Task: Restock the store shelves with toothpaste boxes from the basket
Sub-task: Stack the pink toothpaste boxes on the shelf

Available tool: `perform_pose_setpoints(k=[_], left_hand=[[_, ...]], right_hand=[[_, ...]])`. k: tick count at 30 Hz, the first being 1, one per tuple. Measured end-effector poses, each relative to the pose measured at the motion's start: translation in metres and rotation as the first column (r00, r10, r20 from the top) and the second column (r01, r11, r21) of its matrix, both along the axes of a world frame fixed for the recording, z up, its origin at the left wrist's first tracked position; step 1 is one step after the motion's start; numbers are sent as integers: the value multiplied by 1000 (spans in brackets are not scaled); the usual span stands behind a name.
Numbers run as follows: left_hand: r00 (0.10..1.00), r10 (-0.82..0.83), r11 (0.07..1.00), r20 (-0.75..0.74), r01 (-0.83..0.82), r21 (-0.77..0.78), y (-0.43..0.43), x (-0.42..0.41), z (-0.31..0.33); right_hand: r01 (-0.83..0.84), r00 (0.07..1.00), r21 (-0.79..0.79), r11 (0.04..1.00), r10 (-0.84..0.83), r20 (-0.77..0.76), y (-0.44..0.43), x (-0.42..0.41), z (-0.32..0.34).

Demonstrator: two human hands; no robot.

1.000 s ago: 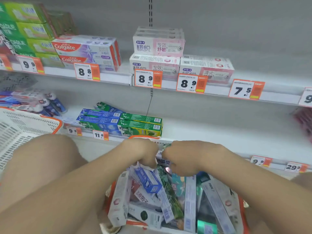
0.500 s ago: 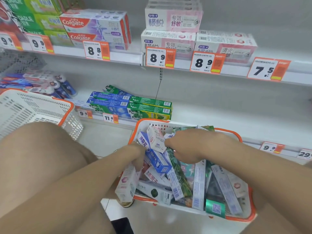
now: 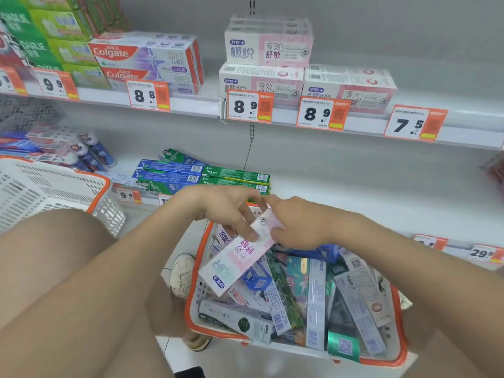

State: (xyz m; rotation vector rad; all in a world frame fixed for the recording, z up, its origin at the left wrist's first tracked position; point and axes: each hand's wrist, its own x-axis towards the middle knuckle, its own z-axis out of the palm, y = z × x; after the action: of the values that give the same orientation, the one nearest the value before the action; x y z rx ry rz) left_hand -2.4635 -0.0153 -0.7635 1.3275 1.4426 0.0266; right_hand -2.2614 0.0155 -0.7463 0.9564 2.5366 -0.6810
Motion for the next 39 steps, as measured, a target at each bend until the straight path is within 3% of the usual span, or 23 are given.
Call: perform_pose_setpoints(k=[3,6,11,14,17,19,23,28,30,31,33,34,37,39], left_hand=[[985,113,984,132,-129,122,6,4,2],[960,179,960,217,-219,175,12,6,2],[967,172,928,189,-223,298,21,9,-5],[992,77,948,97,-103,301,21,9,-10],[996,70,914,64,-89,395,20,11,-13],[993,51,901,108,-92,424,20,14,-9],[980,39,917,198,-114,381,20,19,-1],[934,234,904,270,-311,293,25,16,-24],[942,307,877,140,-337,344,29,15,-42],[959,284,879,12,-265,397,30,13,-49],[967,92,924,-239,7,383,28,11,-63],[942,-38,940,-332,146,307,25,12,-70],[821,-288,932,-492,358,52,11,26,-92],[768,-264,933,-584,356,46,3,36,-108]], right_hand=[[204,959,-109,973,-221,-176,12,4,4],[379,831,-342,860,-479,-283,24,19,4],[527,623,-537,659,-729,-283,36,37,13],[615,466,-628,477,-862,-199,40,41,10],[654,301,-700,287,-948,-106,44,47,7],[653,277,-717,245,-958,-76,47,53,8],[652,496,-627,426,-865,-72,48,60,8],[666,495,-562,491,-854,-160,49,63,10],[711,537,-384,589,-807,-245,50,65,9],[721,589,-247,648,-760,-275,51,66,7],[695,694,8,719,-667,-272,47,67,6],[680,716,61,731,-644,-269,45,67,6],[686,710,13,728,-665,-233,43,67,10],[694,697,-33,719,-684,-215,42,64,16]])
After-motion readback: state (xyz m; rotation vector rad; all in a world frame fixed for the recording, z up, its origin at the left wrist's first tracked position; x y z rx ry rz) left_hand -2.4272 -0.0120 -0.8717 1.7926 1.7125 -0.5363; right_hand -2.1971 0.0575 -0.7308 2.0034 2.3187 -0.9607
